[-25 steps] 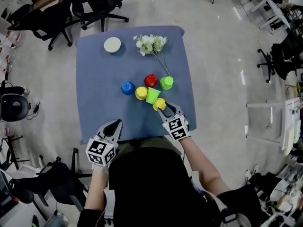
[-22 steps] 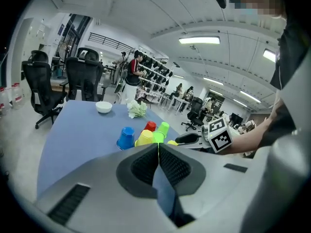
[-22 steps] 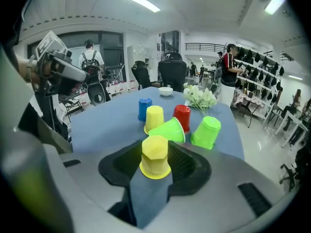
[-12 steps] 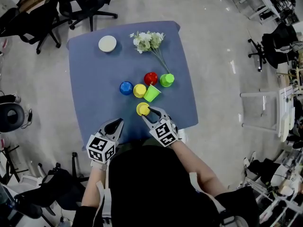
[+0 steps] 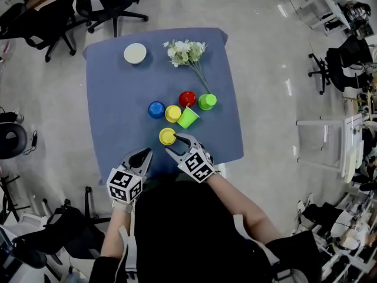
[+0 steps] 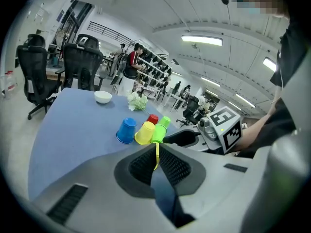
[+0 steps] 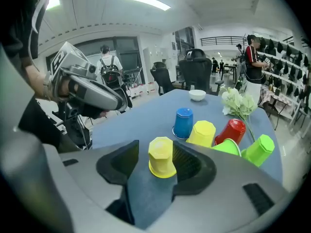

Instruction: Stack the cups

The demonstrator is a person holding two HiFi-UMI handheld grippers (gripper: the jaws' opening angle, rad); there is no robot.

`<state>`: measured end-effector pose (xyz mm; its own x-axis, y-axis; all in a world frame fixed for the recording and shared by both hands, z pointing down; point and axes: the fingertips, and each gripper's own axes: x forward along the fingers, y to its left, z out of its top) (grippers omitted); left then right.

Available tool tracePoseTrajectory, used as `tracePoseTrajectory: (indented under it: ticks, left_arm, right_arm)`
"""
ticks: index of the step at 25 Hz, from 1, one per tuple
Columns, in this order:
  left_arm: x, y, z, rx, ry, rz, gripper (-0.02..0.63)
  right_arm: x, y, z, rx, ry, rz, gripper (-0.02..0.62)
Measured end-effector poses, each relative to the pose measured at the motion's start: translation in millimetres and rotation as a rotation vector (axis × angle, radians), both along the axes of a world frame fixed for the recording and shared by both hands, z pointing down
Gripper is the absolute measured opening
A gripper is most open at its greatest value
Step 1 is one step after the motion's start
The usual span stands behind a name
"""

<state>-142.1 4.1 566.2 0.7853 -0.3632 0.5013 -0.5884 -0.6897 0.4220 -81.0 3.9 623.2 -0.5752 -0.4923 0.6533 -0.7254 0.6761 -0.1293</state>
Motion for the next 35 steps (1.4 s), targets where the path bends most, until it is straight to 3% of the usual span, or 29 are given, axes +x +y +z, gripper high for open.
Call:
tracePoseTrajectory:
  ticks: [5,16,27,30,35]
  left_arm:
    - [7,1,-5,-0.004,0.01,-0.075,0.009]
    - [15,20,-11,-0.02,-0.016,-0.211,0.009]
    - [3,32,-13,-0.029,-0.046,-0.337,0.009]
    - [1,34,-13,-0.028,-0.048,-0.355,0.009]
    - [4,34,-10,-0.027,-0.049,-0.345,0.009]
  right_arm:
    - [32,-4,-7,0.053,0.058,0.021,0.219]
    - [105,-41,22,0.076,0.249,0.135,0.316]
    - [106,-63,55,0.038,0.359,0.112,0.367]
    - [109,-63,57,0.027,0.348,0.122,0.364]
    - [108,-55,51,-0.052,0.204,0.151,0.364]
